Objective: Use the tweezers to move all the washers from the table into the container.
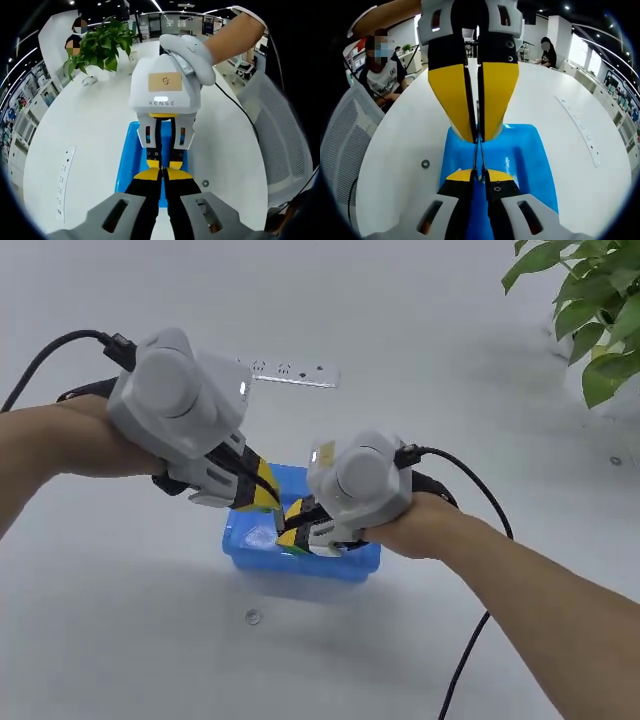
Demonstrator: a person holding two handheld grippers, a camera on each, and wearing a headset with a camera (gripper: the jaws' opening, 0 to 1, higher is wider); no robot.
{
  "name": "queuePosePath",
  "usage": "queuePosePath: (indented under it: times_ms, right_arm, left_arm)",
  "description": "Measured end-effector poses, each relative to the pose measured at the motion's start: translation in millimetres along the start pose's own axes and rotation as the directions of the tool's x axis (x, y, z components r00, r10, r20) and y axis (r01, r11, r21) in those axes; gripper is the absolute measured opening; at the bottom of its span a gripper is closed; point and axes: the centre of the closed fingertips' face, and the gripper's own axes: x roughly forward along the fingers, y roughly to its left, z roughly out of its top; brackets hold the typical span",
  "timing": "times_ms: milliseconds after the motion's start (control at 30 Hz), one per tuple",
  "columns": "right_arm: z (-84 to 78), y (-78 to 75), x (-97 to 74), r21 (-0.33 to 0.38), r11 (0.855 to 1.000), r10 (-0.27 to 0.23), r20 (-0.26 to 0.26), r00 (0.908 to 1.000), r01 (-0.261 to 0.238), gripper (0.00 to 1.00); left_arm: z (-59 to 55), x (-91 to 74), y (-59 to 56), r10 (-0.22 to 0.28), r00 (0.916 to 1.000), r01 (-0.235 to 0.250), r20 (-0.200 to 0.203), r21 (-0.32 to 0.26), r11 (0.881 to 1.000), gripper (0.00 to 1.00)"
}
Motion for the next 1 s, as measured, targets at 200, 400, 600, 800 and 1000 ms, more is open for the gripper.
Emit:
queuePosePath:
  times_ms: [200, 400, 600, 800, 1000]
  right_arm:
    - [0.4, 0.6, 0.1, -0.006, 1.000, -0.004, -0.004, 1.0000, 0.004, 0.11]
    - [2.7, 1.2, -1.7, -0.014, 1.000, -0.007, -0.004, 1.0000, 0.007, 0.11]
    - [5.8, 2.3, -6.1, -0.020, 1.000, -0.014, -0.001, 0.9999, 0.014, 0.11]
    - [11.7, 2.8, -13.1, -0.032, 0.999, -0.030, 0.002, 0.9996, 0.030, 0.11]
    - [19.7, 2.7, -21.1, -0.042, 0.998, -0.046, 0.009, 0.9989, 0.047, 0.11]
  left_arm:
    - [-0.6, -1.1, -1.8, 0.001, 1.0000, -0.001, -0.001, 0.002, 1.000, 0.06]
    - [1.0, -3.5, -2.9, 0.005, 1.0000, -0.005, -0.002, 0.005, 1.000, 0.06]
    - [4.9, -7.4, -4.5, 0.013, 0.9999, -0.013, 0.000, 0.009, 1.000, 0.06]
    - [11.5, -13.6, -6.0, 0.024, 0.9997, -0.024, 0.003, 0.019, 1.000, 0.06]
    - [19.2, -22.2, -7.6, 0.039, 0.9992, -0.039, 0.004, 0.033, 0.999, 0.06]
